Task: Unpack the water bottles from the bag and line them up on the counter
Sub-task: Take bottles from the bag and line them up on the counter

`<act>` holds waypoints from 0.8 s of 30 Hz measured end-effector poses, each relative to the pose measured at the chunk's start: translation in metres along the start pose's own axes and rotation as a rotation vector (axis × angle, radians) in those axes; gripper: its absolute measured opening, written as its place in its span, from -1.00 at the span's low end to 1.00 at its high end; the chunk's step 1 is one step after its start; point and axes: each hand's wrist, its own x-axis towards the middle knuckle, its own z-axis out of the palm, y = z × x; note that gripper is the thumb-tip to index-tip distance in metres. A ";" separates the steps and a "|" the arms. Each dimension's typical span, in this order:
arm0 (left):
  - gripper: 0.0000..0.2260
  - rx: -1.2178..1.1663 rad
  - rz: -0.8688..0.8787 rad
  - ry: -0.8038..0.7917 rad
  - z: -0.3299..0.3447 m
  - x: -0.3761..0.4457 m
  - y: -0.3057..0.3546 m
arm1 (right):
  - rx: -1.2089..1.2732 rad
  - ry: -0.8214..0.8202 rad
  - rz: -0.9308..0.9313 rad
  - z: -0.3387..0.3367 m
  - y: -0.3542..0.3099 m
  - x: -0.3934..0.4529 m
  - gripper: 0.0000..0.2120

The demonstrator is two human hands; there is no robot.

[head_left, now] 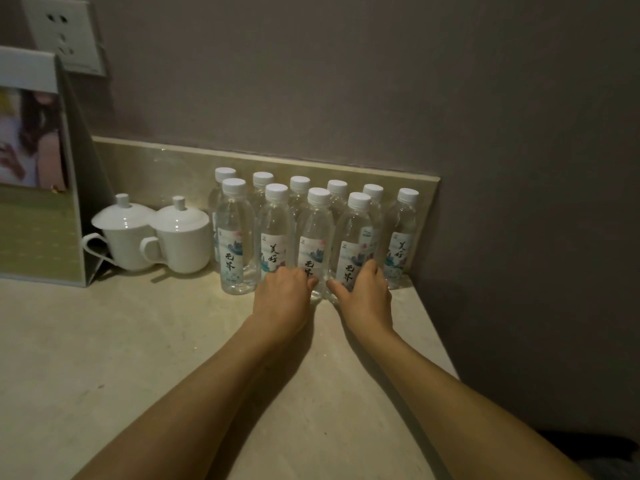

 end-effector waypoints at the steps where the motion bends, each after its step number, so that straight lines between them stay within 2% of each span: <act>1: -0.66 -0.004 -0.001 0.005 0.000 0.000 0.000 | -0.004 0.008 0.001 0.000 0.000 0.000 -0.38; 12: -0.67 -0.055 -0.002 0.015 0.001 -0.002 0.000 | -0.030 0.038 -0.016 0.002 0.001 0.000 -0.43; 19: -0.66 -0.026 -0.017 0.005 0.002 0.000 0.000 | -0.035 -0.060 -0.075 -0.003 0.006 0.007 -0.33; 24: -0.63 -0.014 -0.019 0.003 0.002 0.002 -0.001 | -0.051 -0.063 -0.085 -0.003 0.006 0.009 -0.28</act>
